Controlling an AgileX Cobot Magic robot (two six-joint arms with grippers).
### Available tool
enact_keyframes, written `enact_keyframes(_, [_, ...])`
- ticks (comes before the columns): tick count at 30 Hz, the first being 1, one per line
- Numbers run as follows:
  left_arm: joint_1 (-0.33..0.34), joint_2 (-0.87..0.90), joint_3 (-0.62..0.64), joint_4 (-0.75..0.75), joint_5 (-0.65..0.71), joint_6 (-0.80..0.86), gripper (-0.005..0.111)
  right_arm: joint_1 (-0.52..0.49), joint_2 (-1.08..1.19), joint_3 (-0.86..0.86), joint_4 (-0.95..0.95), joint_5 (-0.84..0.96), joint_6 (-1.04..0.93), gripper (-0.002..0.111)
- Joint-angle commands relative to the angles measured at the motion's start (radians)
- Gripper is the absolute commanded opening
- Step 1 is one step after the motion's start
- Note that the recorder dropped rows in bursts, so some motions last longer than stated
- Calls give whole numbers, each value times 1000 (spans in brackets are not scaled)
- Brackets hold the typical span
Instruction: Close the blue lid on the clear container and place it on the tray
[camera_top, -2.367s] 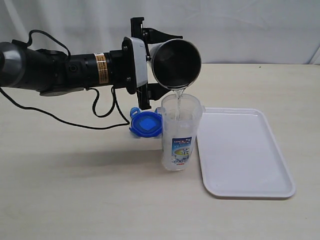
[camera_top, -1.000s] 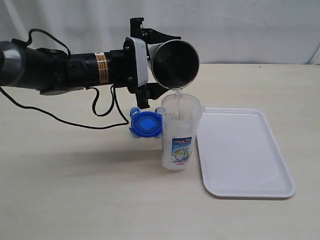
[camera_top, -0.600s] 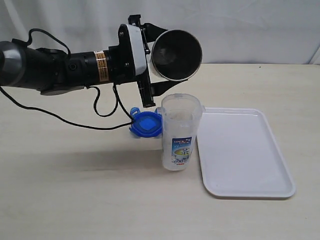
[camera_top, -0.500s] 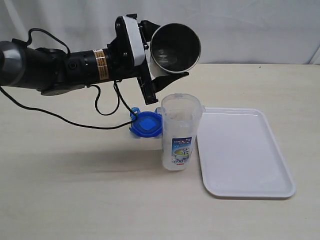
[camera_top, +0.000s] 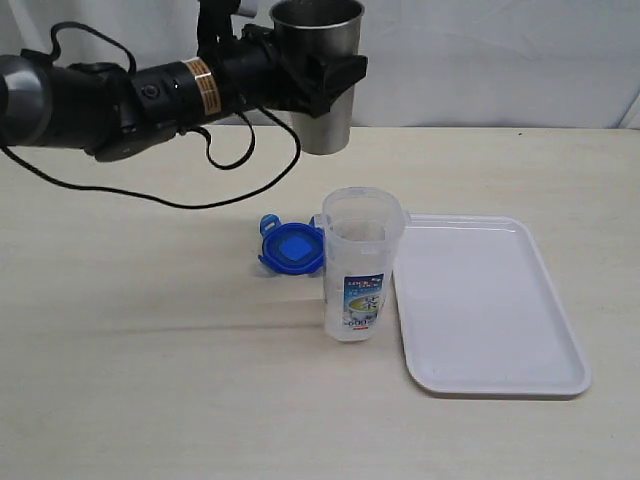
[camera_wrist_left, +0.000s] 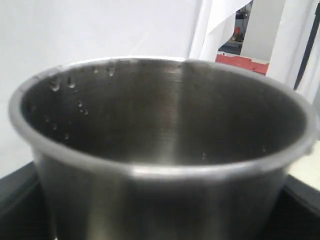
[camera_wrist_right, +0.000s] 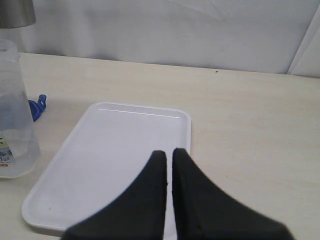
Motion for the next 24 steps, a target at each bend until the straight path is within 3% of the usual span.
enact_keyframes(1, [-3, -25, -121, 151, -2, -230, 0, -4, -6, 1, 1, -9, -6, 4])
enact_keyframes(5, [-31, -25, -164, 183, 0, -284, 0, -4, -6, 1, 1, -9, -6, 4])
enact_keyframes(12, [-146, -25, -173, 181, 39, -193, 0, -4, -6, 1, 1, -9, -6, 4])
enact_keyframes(24, [-312, -14, -173, 179, 56, -187, 0, -4, -6, 1, 1, -9, -6, 4])
